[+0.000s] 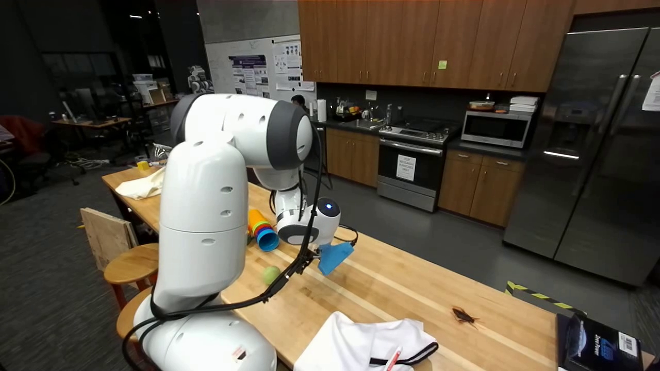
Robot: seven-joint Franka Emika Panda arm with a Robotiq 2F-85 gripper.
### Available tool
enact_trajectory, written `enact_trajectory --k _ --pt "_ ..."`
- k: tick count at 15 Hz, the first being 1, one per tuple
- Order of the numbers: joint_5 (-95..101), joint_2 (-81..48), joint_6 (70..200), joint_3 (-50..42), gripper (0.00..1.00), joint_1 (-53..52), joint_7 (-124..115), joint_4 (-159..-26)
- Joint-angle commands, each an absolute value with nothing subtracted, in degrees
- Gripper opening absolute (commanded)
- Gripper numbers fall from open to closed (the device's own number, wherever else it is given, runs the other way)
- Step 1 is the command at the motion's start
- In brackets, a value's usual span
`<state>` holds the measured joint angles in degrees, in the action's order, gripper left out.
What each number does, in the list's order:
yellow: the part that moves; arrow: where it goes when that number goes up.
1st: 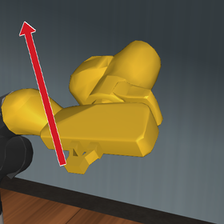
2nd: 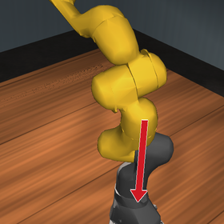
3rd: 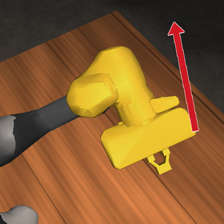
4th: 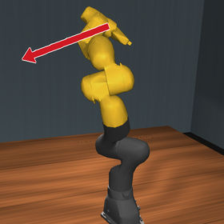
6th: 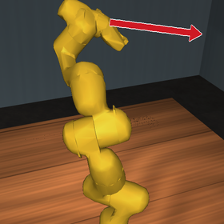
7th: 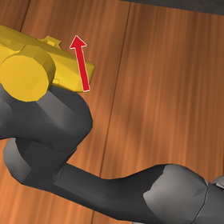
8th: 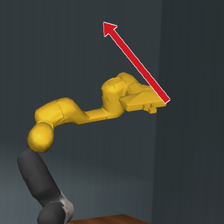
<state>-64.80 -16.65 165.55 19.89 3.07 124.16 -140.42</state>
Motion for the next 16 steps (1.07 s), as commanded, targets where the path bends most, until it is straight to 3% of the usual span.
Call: enact_trajectory --k 1,9,16 --pt "-77.7 -18.1 169.9 22.9 1.0 3.6 124.8 -137.0" --pt "-105.8 -20.7 184.6 23.2 1.0 0.4 127.3 -127.7" --pt "-115.4 -21.2 198.2 7.0 1.0 -14.3 123.8 -117.7"
